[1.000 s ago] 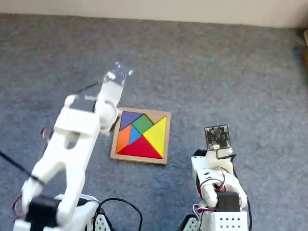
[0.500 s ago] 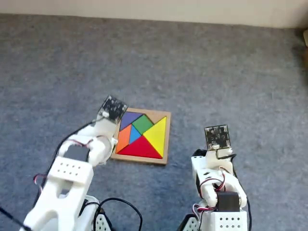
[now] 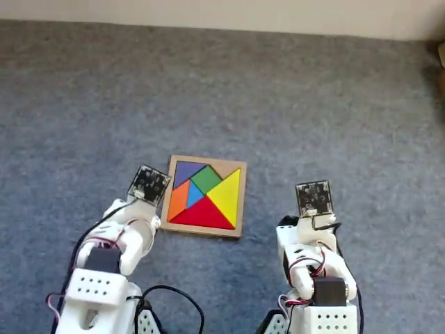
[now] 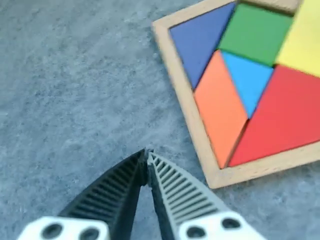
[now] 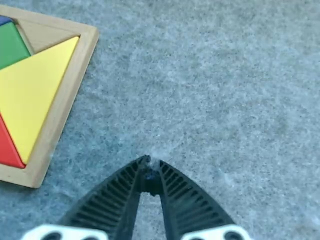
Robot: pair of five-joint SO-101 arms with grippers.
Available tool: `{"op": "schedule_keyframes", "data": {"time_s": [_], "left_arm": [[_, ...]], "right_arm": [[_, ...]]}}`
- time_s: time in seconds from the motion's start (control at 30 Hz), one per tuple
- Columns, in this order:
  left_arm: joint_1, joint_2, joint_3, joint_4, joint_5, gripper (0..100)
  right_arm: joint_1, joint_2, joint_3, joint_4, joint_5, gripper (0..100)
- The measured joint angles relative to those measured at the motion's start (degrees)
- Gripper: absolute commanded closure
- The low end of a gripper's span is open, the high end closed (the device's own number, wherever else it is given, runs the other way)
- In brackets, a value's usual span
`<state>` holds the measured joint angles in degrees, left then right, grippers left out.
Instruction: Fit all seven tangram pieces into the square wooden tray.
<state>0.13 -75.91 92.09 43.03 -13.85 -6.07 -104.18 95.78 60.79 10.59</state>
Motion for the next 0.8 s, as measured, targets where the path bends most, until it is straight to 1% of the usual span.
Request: {"op": "schedule_keyframes", "data": {"time_s": [0.1, 0.2, 0.27, 0.43, 0.7, 0.8], "left_arm": [[-2.11, -6.51, 3.60, 0.09, -0.09, 100], [-3.69, -14.42, 3.87, 0.09, -0.09, 100], [-4.66, -18.99, 3.87, 1.67, -0.18, 100], [-4.75, -25.23, 3.87, 11.25, -0.18, 100], [-4.75, -25.76, 3.96, 29.27, -0.26, 100], [-4.75, -25.76, 3.96, 32.35, -0.26, 100]], "right_arm": [[0.00, 0.00, 0.00, 0.00, 0.00, 99.5], [0.00, 0.00, 0.00, 0.00, 0.00, 99.5], [0.00, 0.00, 0.00, 0.00, 0.00, 99.5], [0.00, 0.00, 0.00, 0.00, 0.00, 99.5], [0.00, 0.00, 0.00, 0.00, 0.00, 99.5], [0.00, 0.00, 0.00, 0.00, 0.00, 99.5]]}}
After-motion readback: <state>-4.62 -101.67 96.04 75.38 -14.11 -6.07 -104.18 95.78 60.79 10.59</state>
